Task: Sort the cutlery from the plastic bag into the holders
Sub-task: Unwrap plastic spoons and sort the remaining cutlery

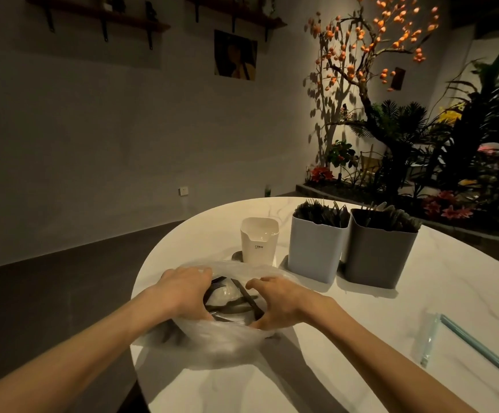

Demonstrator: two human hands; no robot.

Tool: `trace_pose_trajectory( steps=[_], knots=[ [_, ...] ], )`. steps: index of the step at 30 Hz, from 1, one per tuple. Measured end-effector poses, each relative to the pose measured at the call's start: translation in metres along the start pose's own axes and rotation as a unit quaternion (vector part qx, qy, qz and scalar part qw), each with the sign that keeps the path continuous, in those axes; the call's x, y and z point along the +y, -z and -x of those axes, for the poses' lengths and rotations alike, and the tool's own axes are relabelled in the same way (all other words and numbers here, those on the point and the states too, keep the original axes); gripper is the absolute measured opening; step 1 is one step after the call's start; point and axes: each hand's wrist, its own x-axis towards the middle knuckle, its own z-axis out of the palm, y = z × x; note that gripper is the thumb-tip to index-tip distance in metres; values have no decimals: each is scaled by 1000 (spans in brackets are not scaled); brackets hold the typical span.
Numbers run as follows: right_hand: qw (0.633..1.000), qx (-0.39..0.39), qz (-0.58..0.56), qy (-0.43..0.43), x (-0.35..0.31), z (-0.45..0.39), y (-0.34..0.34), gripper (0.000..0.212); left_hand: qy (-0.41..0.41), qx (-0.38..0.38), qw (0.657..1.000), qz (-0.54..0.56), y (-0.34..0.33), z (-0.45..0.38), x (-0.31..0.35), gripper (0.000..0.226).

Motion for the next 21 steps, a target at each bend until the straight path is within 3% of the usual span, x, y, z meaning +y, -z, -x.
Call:
trace_pose_trajectory(
  steps=[4, 9, 12, 16, 18, 20, 21],
  knots=[
    [1000, 13, 9, 9, -8, -14, 0, 54, 1, 5, 1000, -12, 2, 0, -5, 42],
    [999, -11, 37, -14, -24, -31, -6, 55, -30, -61, 997, -28, -7, -19, -8, 37],
    [999, -14, 29, -9, -30, -39, -6, 61, -48, -62, 997, -10, -7, -25, -9, 25],
    [1000, 3, 9, 2, -29, -38, -7, 69, -95, -74, 988, 99, -11, -27, -14, 45],
    [999, 35, 9, 18, -28, -35, -9, 76, -94, -32, 977, 190, -9, -24, -20, 53],
    [997, 58, 24, 42, -28, -38, -12, 80, -65, 118, 967, 218, -2, -20, -24, 40],
    [996, 62, 28, 53, -28, -41, -12, 82, -45, 206, 962, 175, 3, -18, -26, 36]
  ],
)
